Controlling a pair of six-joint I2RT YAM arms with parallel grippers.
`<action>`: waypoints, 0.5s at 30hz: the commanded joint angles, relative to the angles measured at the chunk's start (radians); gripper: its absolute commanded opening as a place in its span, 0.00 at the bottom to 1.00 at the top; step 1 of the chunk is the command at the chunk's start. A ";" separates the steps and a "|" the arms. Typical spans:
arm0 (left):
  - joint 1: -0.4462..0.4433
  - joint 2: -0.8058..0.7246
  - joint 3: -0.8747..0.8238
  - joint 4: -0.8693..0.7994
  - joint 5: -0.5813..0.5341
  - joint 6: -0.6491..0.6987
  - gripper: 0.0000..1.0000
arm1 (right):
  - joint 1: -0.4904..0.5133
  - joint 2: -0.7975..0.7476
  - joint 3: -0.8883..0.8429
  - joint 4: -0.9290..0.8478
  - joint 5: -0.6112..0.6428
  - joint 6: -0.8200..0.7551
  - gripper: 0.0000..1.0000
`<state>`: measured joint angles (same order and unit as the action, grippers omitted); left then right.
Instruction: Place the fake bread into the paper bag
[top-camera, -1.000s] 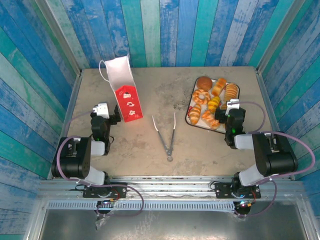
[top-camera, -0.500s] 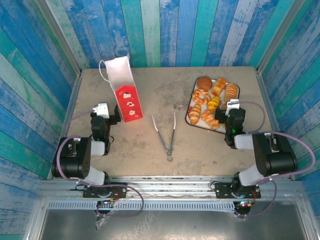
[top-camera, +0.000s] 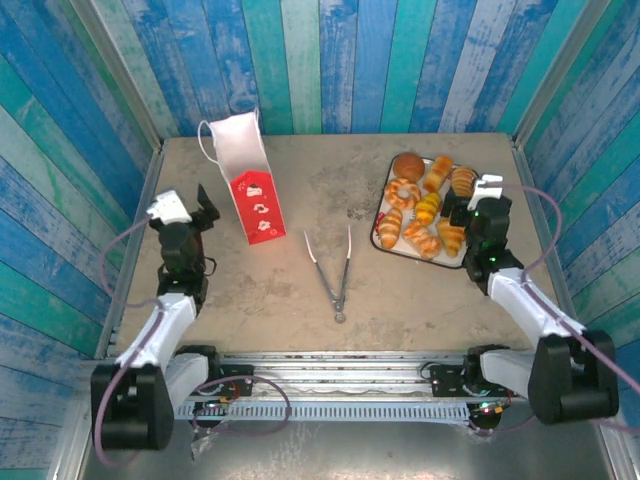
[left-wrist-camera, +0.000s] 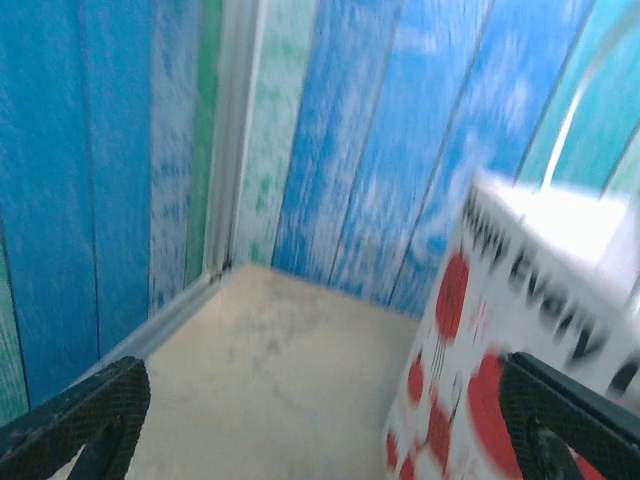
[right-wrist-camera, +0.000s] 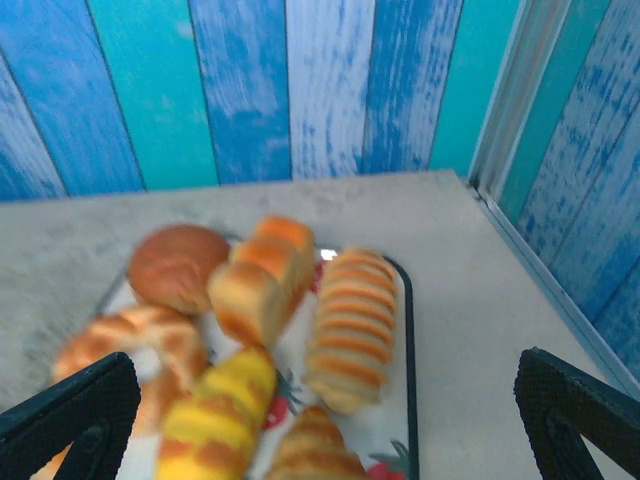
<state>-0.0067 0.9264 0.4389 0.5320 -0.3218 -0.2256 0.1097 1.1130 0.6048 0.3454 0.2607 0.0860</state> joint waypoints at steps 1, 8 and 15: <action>-0.003 -0.123 0.057 -0.271 -0.094 -0.125 0.94 | -0.006 -0.037 0.093 -0.293 -0.067 0.081 1.00; -0.003 -0.232 0.207 -0.534 0.000 -0.159 0.94 | -0.129 -0.015 0.261 -0.522 -0.275 0.185 1.00; -0.002 -0.224 0.206 -0.640 0.175 -0.174 0.94 | -0.414 0.173 0.342 -0.553 -0.647 0.322 1.00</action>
<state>-0.0067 0.7013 0.6605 -0.0105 -0.2283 -0.3729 -0.2379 1.2083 0.9176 -0.1371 -0.1741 0.3195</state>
